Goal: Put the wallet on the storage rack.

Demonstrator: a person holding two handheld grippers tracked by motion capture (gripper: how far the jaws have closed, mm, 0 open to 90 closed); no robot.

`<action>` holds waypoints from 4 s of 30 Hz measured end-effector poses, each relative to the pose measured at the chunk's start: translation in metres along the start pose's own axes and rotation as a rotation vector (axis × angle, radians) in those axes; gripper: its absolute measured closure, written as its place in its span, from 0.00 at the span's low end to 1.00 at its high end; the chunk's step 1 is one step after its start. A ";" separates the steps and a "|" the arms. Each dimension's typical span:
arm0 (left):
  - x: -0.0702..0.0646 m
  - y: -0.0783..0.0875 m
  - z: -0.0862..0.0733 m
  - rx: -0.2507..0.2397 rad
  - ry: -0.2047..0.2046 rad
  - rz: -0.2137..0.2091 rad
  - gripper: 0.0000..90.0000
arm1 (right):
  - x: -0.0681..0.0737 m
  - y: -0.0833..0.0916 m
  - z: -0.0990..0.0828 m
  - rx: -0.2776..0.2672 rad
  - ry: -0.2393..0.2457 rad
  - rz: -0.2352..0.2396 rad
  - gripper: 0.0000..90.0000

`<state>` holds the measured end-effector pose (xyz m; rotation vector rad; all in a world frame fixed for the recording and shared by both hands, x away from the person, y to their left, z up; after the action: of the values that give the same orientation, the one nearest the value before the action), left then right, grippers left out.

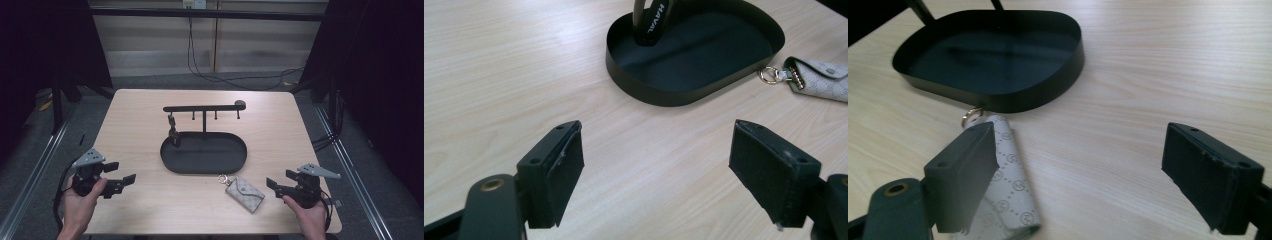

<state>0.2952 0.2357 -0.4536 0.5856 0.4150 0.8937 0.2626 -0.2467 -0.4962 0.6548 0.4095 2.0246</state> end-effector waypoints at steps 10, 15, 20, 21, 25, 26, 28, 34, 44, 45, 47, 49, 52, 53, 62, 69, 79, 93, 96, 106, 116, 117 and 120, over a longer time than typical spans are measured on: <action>-0.020 -0.011 -0.028 -0.001 0.016 -0.042 0.24 | 0.012 0.003 0.009 0.014 -0.019 0.112 0.18; -0.020 -0.013 -0.036 0.007 0.030 -0.062 0.22 | 0.014 0.003 0.014 0.046 -0.007 0.126 0.22; -0.023 -0.017 -0.043 0.010 0.040 -0.071 0.19 | 0.020 -0.002 0.017 0.113 0.013 0.133 0.24; -0.024 -0.018 -0.044 0.011 0.036 -0.072 0.20 | 0.022 -0.004 0.019 0.129 0.024 0.132 0.25; -0.031 -0.019 -0.048 0.009 0.008 -0.080 0.23 | 0.031 -0.008 0.023 0.178 0.058 0.148 0.26; -0.033 -0.019 -0.047 0.007 0.008 -0.084 0.23 | 0.034 -0.010 0.024 0.198 0.063 0.155 0.26; -0.035 -0.020 -0.048 0.011 0.005 -0.090 0.23 | 0.037 -0.014 0.025 0.239 0.078 0.159 0.26; -0.036 -0.023 -0.051 0.037 -0.023 -0.097 0.23 | 0.042 -0.030 0.020 0.400 0.088 0.138 0.23; -0.036 -0.023 -0.051 0.045 -0.025 -0.132 0.23 | 0.057 -0.049 0.013 0.580 0.137 0.163 0.20; -0.036 -0.022 -0.051 0.046 -0.025 -0.133 0.23 | 0.058 -0.051 0.013 0.591 0.140 0.165 0.20; -0.036 -0.022 -0.051 0.042 -0.027 -0.134 0.23 | 0.059 -0.053 0.013 0.620 0.149 0.173 0.20; -0.037 -0.022 -0.050 0.039 -0.033 -0.143 0.23 | 0.062 -0.056 0.013 0.644 0.156 0.183 0.24; -0.038 -0.022 -0.051 0.044 -0.048 -0.144 0.22 | 0.064 -0.061 0.012 0.690 0.172 0.185 0.25; -0.038 -0.022 -0.051 0.045 -0.051 -0.147 0.22 | 0.065 -0.063 0.012 0.706 0.178 0.186 0.25; -0.041 -0.024 -0.052 0.051 -0.055 -0.163 0.22 | 0.065 -0.076 0.004 0.792 0.196 0.170 0.27; -0.040 -0.024 -0.052 0.051 -0.047 -0.160 0.22 | 0.061 -0.086 -0.003 0.842 0.210 0.157 0.27; -0.041 -0.024 -0.053 0.053 -0.046 -0.165 0.22 | 0.064 -0.091 -0.011 0.893 0.252 0.141 0.29; -0.040 -0.024 -0.052 0.051 -0.034 -0.162 0.22 | 0.066 -0.093 -0.011 0.908 0.257 0.119 0.36; -0.040 -0.024 -0.053 0.053 -0.037 -0.162 0.22 | 0.067 -0.092 -0.010 0.904 0.251 0.113 0.37; -0.040 -0.024 -0.053 0.060 -0.042 -0.160 0.22 | 0.072 -0.089 -0.002 0.923 0.259 0.090 0.38; -0.039 -0.025 -0.052 0.062 -0.046 -0.164 0.22 | 0.076 -0.084 0.008 0.930 0.267 0.078 0.38; -0.038 -0.025 -0.052 0.062 -0.043 -0.160 0.22 | 0.075 -0.083 0.009 0.932 0.265 0.081 0.38; -0.037 -0.025 -0.052 0.064 -0.042 -0.158 0.22 | 0.073 -0.082 0.011 0.942 0.267 0.075 0.38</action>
<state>0.2604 0.2090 -0.5063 0.6207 0.4467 0.7184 0.2948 -0.1415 -0.5097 0.9497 1.5624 1.9243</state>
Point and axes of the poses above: each handheld gripper's, and its own axes: y roughly backward along the jaws, z roughly out of its top, x roughly to its left, the point moved 7 cm from there along -y, roughly forward along the jaws, and after that the axes turned 6 degrees about z, right-handed, at the moved point
